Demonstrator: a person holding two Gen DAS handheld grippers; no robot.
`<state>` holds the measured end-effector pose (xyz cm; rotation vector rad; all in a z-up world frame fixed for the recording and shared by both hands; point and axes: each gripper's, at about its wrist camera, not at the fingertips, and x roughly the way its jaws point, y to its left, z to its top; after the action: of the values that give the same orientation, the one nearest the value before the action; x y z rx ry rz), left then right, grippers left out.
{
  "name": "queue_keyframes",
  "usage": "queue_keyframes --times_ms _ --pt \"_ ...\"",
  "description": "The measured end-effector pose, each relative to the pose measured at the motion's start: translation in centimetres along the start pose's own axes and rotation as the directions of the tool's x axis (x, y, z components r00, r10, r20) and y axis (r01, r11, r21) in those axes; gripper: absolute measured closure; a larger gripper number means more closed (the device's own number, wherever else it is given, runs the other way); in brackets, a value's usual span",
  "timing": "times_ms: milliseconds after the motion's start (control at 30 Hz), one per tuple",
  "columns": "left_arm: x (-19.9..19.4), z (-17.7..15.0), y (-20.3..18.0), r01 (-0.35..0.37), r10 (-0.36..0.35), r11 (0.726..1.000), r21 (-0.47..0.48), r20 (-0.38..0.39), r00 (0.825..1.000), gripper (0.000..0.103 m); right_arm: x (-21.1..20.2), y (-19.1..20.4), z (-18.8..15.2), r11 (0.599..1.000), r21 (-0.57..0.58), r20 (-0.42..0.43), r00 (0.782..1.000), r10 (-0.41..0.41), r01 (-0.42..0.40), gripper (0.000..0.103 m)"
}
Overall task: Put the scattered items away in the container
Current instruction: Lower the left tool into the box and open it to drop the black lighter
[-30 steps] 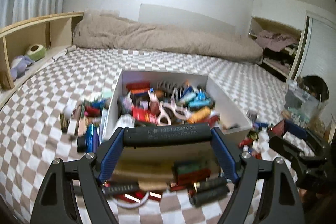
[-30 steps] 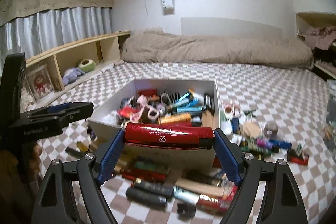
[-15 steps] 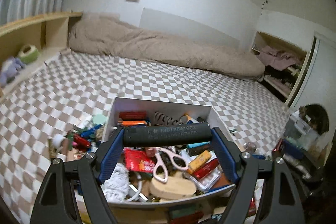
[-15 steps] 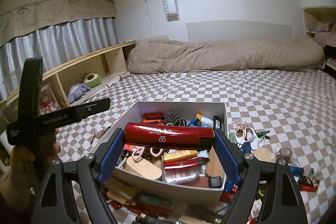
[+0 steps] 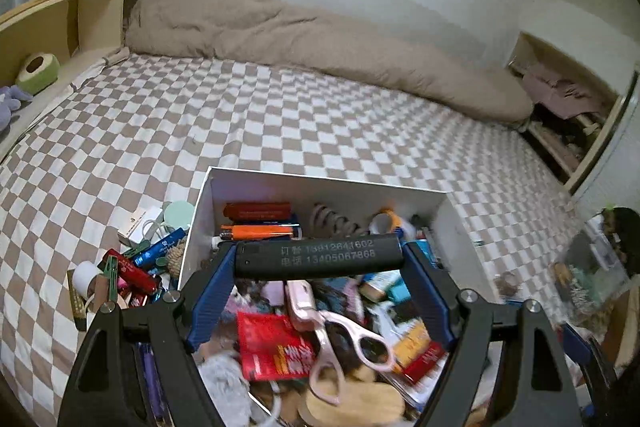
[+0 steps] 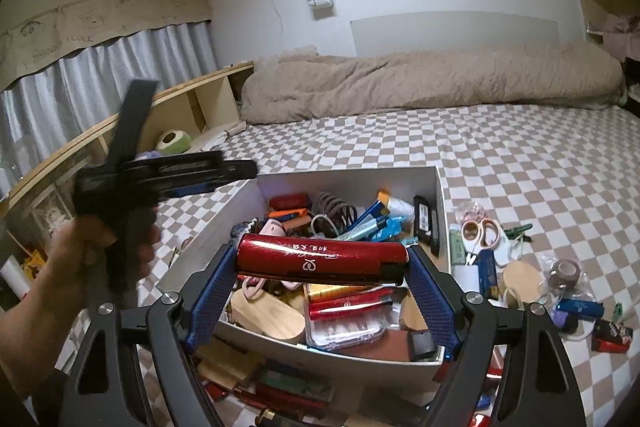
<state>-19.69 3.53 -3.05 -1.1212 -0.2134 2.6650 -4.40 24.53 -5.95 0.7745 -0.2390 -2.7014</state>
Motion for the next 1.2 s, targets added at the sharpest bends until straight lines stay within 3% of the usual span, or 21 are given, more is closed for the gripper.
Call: queue_keyframes --times_ms 267,400,700,800,900,1033,1200 --pt "5.4 1.9 0.6 -0.084 0.082 0.996 -0.006 -0.103 0.991 0.021 0.8 -0.7 -0.6 1.0 0.02 -0.028 1.0 0.015 -0.015 0.019" --pt "7.5 2.6 1.3 -0.157 0.154 0.988 -0.014 -0.127 0.98 0.021 1.1 -1.0 -0.7 1.0 0.019 -0.04 0.999 0.018 -0.018 0.019" --pt "10.4 2.4 2.3 -0.23 0.222 0.973 -0.022 -0.176 0.959 0.021 2.0 -1.6 0.1 1.0 0.004 -0.042 0.999 0.016 -0.016 0.019" --pt "11.0 2.1 2.6 -0.219 0.209 0.975 -0.037 -0.185 0.96 0.02 2.3 -1.8 0.6 0.999 -0.013 -0.046 0.998 0.034 -0.035 0.019" --pt "11.3 1.5 2.3 -0.186 0.178 0.982 -0.026 -0.193 0.965 0.005 2.6 -2.2 1.3 0.995 -0.043 -0.044 0.995 0.088 -0.09 0.019" --pt "10.5 0.7 1.7 -0.19 0.19 0.982 0.02 -0.165 0.968 0.004 3.3 -2.7 2.4 0.99 -0.093 -0.064 0.993 0.101 -0.107 0.019" --pt "8.3 -0.5 1.7 -0.135 0.14 0.99 0.045 -0.15 0.979 0.004 5.0 -3.0 3.1 0.97 -0.214 -0.139 0.986 0.089 -0.118 0.019"
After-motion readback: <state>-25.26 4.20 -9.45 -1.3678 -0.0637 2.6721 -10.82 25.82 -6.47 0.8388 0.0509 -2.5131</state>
